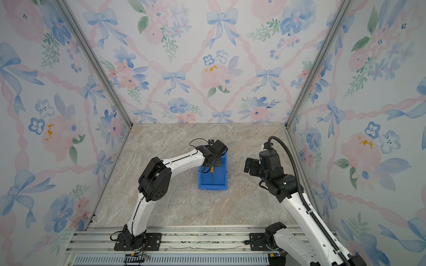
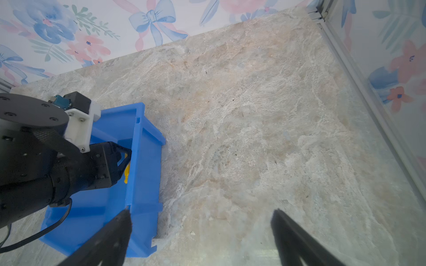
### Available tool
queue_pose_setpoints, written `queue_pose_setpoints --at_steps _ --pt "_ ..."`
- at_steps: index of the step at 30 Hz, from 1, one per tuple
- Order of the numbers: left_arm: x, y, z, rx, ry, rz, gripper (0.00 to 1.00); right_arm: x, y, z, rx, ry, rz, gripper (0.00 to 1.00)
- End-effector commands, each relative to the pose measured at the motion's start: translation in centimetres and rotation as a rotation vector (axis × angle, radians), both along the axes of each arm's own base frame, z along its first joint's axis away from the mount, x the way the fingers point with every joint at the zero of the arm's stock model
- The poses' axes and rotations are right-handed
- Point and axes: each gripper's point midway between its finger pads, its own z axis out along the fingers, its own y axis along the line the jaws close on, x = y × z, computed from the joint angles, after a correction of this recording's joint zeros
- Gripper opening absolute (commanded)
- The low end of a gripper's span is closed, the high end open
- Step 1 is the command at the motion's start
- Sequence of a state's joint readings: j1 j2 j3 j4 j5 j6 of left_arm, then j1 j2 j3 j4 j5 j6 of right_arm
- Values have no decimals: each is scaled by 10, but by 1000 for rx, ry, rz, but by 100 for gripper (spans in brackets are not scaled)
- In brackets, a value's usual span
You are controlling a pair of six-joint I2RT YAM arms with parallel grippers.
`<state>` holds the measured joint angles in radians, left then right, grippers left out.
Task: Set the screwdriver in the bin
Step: 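Open the left gripper to release the screwdriver and withdraw both arms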
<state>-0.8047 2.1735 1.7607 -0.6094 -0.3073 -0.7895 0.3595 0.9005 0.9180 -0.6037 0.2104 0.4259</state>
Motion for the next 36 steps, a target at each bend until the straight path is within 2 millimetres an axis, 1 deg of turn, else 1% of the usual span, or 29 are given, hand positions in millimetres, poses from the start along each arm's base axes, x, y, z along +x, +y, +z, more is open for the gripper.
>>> queue_pose_setpoints --at_steps 1,4,6,8,9,10,11,13,15,18,20,22,23,24,25,27,28,32,35,36 --pt "-14 3 60 -44 -78 -31 46 -11 -14 -7 -46 12 -28 97" --pt "-33 13 84 -70 -97 -52 59 -17 -24 -8 -56 -1 -48 97" --pt "-46 22 104 -89 -124 -71 66 -22 -28 -11 -50 -3 -42 97" --pt "-59 33 120 -97 -148 -90 76 -27 -36 -13 -54 -2 -64 97" --pt "-66 41 128 -101 -162 -96 85 -30 -41 -15 -54 1 -76 97" --pt "-72 50 134 -98 -177 -101 96 -33 -44 -15 -50 2 -88 97" --pt "-77 59 137 -89 -189 -106 98 -36 -48 -16 -50 -1 -98 97" --pt "-86 84 141 -53 -222 -99 97 -41 -56 -17 -52 -11 -133 97" --pt "-94 118 129 -5 -229 -61 97 -45 -67 -20 -68 -28 -184 97" --pt "-99 168 114 -7 -250 8 98 -48 -85 -31 -129 -27 -273 97" --pt "-98 201 111 -9 -297 63 97 -51 -98 -37 -185 -34 -325 97" --pt "-99 239 105 0 -348 131 97 -49 -95 -41 -216 -86 -271 97" --pt "-100 254 101 8 -362 161 98 -48 -91 -42 -219 -118 -234 97" --pt "-103 275 93 31 -372 208 97 -47 -88 -43 -222 -156 -207 97" --pt "-104 292 93 55 -401 252 97 -47 -85 -46 -225 -188 -183 97" --pt "-105 311 85 90 -445 260 97 -50 -81 -56 -247 -218 -141 97" --pt "-105 318 82 104 -460 267 97 -52 -83 -61 -256 -219 -144 97" --pt "-105 340 74 173 -482 307 97 -52 -88 -63 -291 -264 -159 97" --pt "-99 340 67 186 -540 274 98 -44 -90 -72 -344 -271 -157 97" --pt "-97 338 64 189 -567 257 98 -41 -91 -79 -355 -263 -154 97"
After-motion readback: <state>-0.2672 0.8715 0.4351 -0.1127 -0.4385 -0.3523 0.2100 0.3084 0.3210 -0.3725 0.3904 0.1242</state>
